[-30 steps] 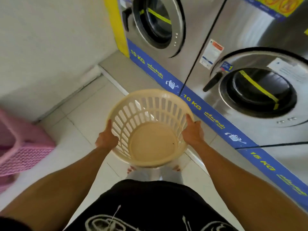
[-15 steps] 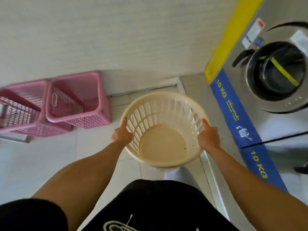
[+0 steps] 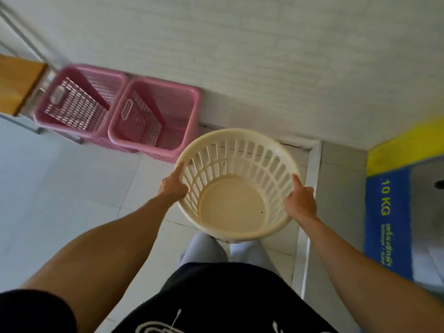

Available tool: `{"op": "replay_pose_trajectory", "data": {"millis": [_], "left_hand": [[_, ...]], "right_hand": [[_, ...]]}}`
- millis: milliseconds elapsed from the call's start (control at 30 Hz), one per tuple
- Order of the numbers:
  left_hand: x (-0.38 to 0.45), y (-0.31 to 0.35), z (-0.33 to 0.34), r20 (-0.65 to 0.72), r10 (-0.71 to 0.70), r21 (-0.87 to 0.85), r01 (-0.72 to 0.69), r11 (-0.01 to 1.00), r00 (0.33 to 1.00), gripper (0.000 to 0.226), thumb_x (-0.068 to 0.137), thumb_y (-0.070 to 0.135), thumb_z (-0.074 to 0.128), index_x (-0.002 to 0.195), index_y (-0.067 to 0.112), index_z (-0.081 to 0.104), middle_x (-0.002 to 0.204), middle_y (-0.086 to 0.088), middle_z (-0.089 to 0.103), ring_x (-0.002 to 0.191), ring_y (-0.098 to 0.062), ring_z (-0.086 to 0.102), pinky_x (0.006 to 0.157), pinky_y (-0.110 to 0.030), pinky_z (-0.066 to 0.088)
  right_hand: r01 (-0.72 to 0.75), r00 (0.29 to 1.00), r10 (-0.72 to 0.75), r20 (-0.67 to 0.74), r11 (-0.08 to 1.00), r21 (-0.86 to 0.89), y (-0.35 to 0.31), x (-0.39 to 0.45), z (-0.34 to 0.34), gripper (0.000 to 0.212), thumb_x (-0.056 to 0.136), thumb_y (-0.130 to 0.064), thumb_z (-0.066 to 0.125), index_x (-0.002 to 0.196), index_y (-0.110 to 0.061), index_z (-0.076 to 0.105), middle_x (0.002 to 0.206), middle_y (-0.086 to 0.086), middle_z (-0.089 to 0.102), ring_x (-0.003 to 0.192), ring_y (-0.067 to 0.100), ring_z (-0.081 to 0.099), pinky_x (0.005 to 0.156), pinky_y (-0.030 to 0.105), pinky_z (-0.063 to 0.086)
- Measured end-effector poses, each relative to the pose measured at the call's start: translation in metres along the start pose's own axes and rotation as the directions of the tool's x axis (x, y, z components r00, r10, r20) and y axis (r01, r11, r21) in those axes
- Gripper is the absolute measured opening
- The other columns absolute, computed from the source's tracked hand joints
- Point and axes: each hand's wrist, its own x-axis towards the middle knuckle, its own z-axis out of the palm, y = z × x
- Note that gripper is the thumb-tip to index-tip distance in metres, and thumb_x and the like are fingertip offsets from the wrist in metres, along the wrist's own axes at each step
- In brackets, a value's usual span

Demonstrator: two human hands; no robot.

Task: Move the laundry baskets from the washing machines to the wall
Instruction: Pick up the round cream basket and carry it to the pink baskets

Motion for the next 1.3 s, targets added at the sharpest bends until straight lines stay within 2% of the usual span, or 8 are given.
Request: {"op": "replay_pose_trajectory", "data": {"millis": [267,467,600,767,867,1000,1167,1300], "left_hand": [[0.071,0.005,-0.013,0.100,-0.065,-0.070,0.072,0.995,0.993,0.086,0.086,0.012,0.052,0.150,0.052,0.011,0.132,-0.014,0.055,0.109,-0.034,0.059,0.087,-0.045,0.057],[0.139,0.028,-0.023,0.129,-0.037,-0.079,0.047,0.996,0.991,0.095,0.085,0.007,0.054,0.149,0.054,0.001,0.128,-0.016,0.057,0.098,-0.029,0.060,0.080,-0.041,0.058],[0.178,0.041,-0.021,0.225,-0.022,-0.094,0.045,0.995,0.974,0.109,0.080,-0.001,0.059,0.151,0.050,-0.007,0.135,-0.019,0.050,0.106,-0.034,0.059,0.084,-0.048,0.058],[0.236,0.056,0.021,0.189,0.037,-0.079,-0.022,0.997,0.981,0.108,0.081,-0.007,0.060,0.155,0.036,-0.005,0.140,-0.015,0.045,0.096,-0.026,0.060,0.076,-0.042,0.061],[0.275,0.055,0.053,0.200,0.038,-0.046,-0.029,0.999,0.979,0.103,0.086,-0.001,0.059,0.155,0.037,-0.008,0.137,-0.015,0.050,0.093,-0.024,0.060,0.076,-0.038,0.061],[0.322,0.035,0.085,0.196,0.015,-0.032,-0.009,0.999,0.981,0.100,0.090,0.002,0.056,0.153,0.039,-0.012,0.119,-0.021,0.058,0.085,-0.032,0.068,0.067,-0.045,0.062],[0.371,0.015,0.135,0.175,-0.029,-0.046,0.038,0.998,0.984,0.101,0.092,0.002,0.053,0.150,0.045,-0.017,0.115,-0.027,0.058,0.081,-0.037,0.068,0.066,-0.049,0.061],[0.403,0.000,0.160,0.142,-0.023,-0.024,0.027,0.999,0.990,0.102,0.092,-0.001,0.052,0.150,0.043,-0.020,0.120,-0.026,0.057,0.074,-0.039,0.068,0.057,-0.050,0.060]], "right_hand": [[0.043,0.996,-0.038,0.077,0.997,-0.068,-0.054,0.076,-0.002,0.062,0.102,-0.025,0.043,0.158,-0.040,0.022,0.130,0.016,0.044,0.077,0.023,0.053,0.074,0.033,0.044],[0.035,0.998,-0.032,0.048,0.997,-0.074,-0.081,0.136,0.010,0.063,0.103,-0.027,0.044,0.158,-0.041,0.018,0.124,0.013,0.043,0.065,0.014,0.051,0.057,0.028,0.039],[0.052,0.995,-0.042,0.091,0.993,-0.108,-0.089,0.175,0.018,0.070,0.102,-0.026,0.051,0.160,-0.040,0.015,0.121,0.014,0.045,0.062,0.008,0.045,0.050,0.022,0.032],[0.064,0.987,-0.025,0.162,0.967,-0.245,-0.085,0.250,0.042,0.073,0.101,-0.027,0.052,0.161,-0.037,0.011,0.121,0.018,0.050,0.075,0.023,0.052,0.067,0.033,0.044],[0.069,0.978,-0.006,0.207,0.953,-0.294,-0.078,0.294,0.068,0.077,0.100,-0.025,0.054,0.161,-0.034,0.010,0.121,0.020,0.052,0.076,0.025,0.050,0.064,0.033,0.042],[0.117,0.967,-0.044,0.252,0.953,-0.280,-0.082,0.335,0.109,0.078,0.100,-0.026,0.054,0.162,-0.033,0.007,0.121,0.019,0.053,0.080,0.024,0.051,0.067,0.033,0.042],[0.149,0.959,-0.077,0.271,0.955,-0.257,-0.075,0.387,0.153,0.076,0.102,-0.026,0.051,0.163,-0.032,0.007,0.114,0.015,0.058,0.081,0.021,0.056,0.061,0.028,0.043],[0.183,0.953,-0.108,0.284,0.949,-0.255,-0.073,0.414,0.183,0.081,0.098,-0.028,0.057,0.163,-0.029,0.009,0.117,0.016,0.060,0.092,0.025,0.060,0.078,0.039,0.054]]}}
